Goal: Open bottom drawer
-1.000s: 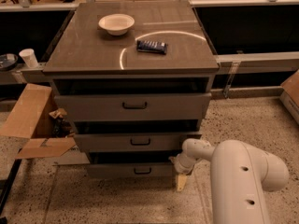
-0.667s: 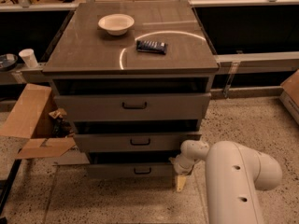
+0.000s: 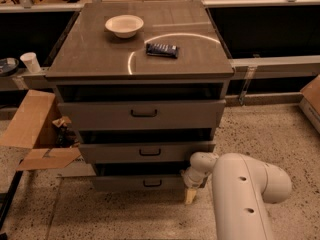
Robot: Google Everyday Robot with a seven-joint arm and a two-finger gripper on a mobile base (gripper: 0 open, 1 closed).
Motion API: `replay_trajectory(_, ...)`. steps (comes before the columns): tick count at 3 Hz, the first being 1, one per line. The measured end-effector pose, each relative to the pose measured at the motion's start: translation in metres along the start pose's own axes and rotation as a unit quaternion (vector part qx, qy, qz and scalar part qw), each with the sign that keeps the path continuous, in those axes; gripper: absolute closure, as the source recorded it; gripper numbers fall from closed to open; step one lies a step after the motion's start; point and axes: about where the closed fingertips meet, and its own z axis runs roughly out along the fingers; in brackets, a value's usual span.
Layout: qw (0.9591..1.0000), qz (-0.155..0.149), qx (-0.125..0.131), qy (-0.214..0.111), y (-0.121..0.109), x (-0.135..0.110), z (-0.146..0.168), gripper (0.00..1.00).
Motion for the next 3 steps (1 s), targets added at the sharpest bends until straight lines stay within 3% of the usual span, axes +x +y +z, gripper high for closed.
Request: replay_trajectory(3, 0.9999, -0.008, -0.005, 0.002, 0.0092, -0.0115, -0.0046, 0.89)
